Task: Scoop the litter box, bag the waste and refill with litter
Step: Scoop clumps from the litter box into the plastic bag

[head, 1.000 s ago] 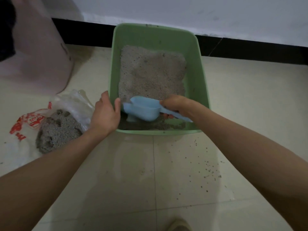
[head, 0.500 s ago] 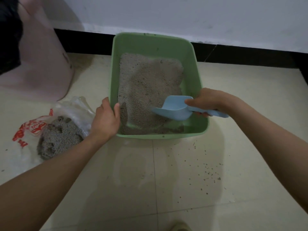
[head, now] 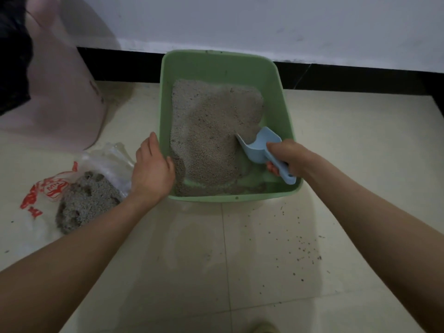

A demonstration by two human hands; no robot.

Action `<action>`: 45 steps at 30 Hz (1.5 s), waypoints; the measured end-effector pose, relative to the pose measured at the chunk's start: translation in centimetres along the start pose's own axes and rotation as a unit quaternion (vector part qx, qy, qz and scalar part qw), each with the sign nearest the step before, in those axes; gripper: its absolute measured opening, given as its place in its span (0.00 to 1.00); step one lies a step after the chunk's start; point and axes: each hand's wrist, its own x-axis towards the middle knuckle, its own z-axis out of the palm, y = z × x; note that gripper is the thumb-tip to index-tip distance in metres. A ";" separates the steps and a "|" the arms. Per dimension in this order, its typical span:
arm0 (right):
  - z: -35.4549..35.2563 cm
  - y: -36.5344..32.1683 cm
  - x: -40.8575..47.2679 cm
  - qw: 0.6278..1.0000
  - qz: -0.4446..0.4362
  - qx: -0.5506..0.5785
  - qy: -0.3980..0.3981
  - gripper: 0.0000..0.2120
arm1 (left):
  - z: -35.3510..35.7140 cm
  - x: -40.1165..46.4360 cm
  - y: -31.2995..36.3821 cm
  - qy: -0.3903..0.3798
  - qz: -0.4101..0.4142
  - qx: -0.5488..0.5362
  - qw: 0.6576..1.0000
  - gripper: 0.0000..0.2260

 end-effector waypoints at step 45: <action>5.6 -5.0 11.9 0.954 -0.085 0.277 0.074 0.07 | 1.6 3.4 -0.5 0.043 -0.015 -0.045 0.998 0.22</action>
